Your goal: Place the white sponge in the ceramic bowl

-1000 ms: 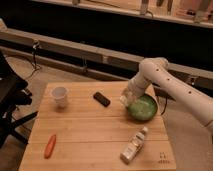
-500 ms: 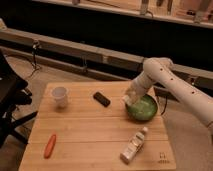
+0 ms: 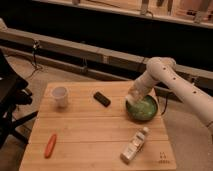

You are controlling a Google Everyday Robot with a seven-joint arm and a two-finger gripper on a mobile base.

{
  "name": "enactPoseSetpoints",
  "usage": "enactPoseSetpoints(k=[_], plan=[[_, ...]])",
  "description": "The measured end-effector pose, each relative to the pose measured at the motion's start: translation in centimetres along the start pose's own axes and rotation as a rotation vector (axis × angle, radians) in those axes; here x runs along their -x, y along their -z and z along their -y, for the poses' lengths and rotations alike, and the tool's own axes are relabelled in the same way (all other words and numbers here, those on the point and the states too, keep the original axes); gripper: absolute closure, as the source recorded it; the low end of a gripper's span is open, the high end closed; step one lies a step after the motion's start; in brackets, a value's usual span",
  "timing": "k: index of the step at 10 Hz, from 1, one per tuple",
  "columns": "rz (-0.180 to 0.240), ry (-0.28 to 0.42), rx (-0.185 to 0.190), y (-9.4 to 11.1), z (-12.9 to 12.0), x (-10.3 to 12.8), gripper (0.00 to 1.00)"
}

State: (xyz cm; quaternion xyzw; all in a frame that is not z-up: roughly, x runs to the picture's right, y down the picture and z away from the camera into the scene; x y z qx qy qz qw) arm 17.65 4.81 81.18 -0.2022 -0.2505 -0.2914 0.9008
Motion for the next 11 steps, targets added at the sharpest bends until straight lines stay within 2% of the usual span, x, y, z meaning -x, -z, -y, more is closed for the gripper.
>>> enactPoseSetpoints(k=[8,10,11], plan=[[0.0,-0.023,-0.005,-0.1,-0.6,-1.4,0.83],[-0.001,-0.026,-0.006,-0.1,-0.8,-1.7,0.64],[-0.002,-0.028,-0.007,-0.1,-0.9,-1.9,0.59]])
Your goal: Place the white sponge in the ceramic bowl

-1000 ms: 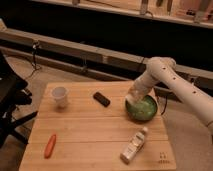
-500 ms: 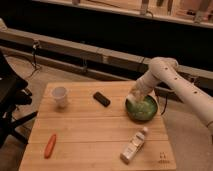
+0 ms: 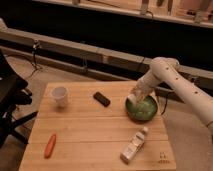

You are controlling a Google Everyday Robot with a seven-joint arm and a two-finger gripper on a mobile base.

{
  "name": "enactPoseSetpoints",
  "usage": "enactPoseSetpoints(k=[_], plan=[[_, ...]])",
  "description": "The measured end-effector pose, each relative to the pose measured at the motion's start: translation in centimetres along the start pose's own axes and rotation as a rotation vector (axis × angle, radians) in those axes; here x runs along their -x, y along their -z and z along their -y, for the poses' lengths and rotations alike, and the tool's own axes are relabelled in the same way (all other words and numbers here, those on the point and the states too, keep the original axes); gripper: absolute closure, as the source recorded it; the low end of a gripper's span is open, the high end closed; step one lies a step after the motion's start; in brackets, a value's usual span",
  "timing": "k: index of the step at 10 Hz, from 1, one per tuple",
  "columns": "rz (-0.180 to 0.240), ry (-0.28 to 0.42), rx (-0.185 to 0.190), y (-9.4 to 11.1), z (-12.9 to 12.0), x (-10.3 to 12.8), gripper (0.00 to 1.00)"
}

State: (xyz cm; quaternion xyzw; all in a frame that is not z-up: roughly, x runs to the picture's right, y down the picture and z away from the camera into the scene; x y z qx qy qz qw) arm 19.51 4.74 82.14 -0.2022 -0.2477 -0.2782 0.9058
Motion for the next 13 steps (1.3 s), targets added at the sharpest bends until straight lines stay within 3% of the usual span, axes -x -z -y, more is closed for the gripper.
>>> enactPoseSetpoints(k=[7,10,12,13], plan=[[-0.005,-0.007,-0.006,-0.1,-0.3,-0.9,0.59],[-0.009,-0.009,-0.009,-0.2,-0.4,-1.2,0.39],[-0.01,-0.01,-0.011,-0.2,-0.4,-1.3,0.36],[-0.011,-0.012,-0.011,-0.1,-0.5,-1.5,0.27]])
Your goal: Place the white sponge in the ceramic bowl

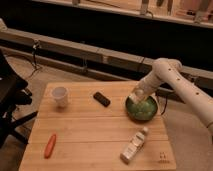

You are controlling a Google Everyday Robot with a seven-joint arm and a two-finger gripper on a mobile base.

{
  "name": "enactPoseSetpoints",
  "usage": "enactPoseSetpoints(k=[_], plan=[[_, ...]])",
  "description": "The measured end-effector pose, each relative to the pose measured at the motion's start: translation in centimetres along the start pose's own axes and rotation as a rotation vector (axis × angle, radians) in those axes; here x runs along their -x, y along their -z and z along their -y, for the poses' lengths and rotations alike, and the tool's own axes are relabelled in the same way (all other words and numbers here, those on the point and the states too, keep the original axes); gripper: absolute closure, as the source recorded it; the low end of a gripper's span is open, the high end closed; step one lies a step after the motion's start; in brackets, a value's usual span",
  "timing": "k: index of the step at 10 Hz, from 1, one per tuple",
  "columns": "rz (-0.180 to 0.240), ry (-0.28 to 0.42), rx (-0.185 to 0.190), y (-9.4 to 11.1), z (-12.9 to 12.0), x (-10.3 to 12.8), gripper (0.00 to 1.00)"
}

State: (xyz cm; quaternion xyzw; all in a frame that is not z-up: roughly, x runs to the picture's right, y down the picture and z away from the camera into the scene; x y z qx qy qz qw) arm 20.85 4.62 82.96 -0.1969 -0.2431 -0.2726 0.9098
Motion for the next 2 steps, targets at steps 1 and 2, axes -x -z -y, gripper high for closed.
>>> enactPoseSetpoints(k=[1,2], plan=[[0.0,0.0,0.0,0.01,-0.03,-0.02,0.21],[-0.001,0.0,0.0,-0.01,-0.1,-0.05,0.2]])
